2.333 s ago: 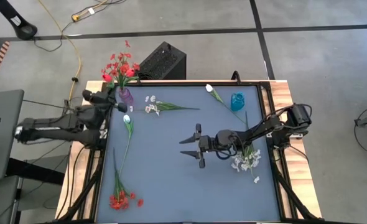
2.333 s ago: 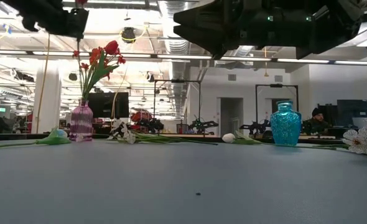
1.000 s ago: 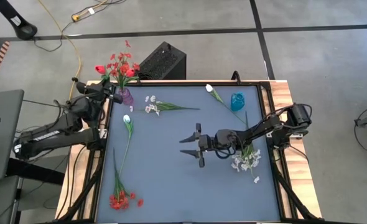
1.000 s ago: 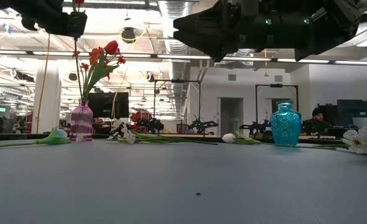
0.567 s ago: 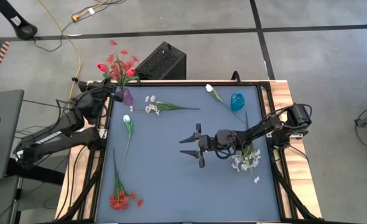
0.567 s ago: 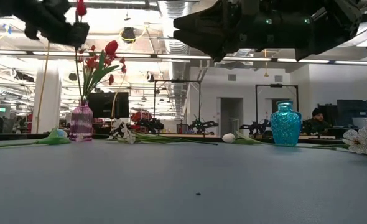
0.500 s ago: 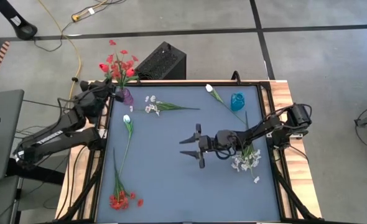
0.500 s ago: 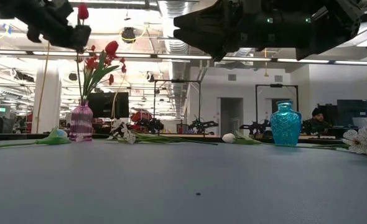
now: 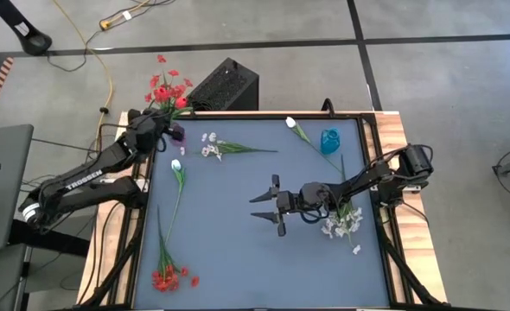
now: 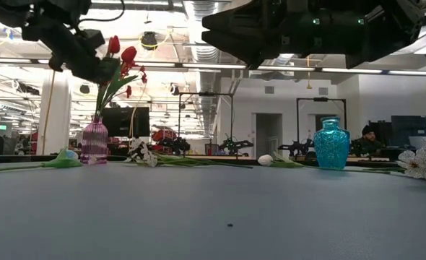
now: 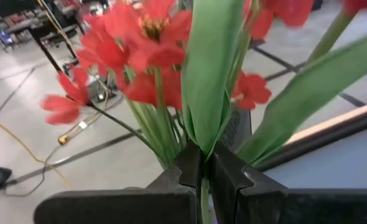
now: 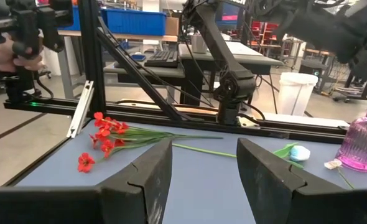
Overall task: Sort flowers into vase by color
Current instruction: Put the red flower into the violet vase, then put the red flowers into the violet vase
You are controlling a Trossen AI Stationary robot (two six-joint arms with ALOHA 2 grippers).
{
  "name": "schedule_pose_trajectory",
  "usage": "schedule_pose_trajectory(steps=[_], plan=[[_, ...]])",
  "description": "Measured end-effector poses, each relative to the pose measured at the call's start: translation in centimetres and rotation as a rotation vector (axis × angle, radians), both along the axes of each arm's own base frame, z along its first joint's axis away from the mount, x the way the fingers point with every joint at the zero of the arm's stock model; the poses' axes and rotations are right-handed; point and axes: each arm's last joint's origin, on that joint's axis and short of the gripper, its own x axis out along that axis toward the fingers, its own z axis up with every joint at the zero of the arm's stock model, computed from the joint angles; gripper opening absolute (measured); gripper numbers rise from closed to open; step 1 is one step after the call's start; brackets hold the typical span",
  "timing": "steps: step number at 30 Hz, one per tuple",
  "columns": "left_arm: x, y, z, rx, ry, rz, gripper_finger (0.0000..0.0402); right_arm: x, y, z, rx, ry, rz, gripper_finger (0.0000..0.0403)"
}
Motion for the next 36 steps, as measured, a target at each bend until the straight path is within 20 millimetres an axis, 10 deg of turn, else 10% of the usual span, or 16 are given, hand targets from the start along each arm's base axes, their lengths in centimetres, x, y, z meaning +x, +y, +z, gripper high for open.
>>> schedule_pose_trajectory(steps=[26,36], plan=[[-1.3,-1.4,0.1,-0.276,0.090,-0.051,0.0195,0.0,0.0,-0.3,-0.005,0.027,0.000,0.0205],[-1.0,-3.5,1.7,-0.607,-0.039,-0.432,0.0199,0.0,0.2,-0.2,0.008,0.019,0.004,0.0205]])
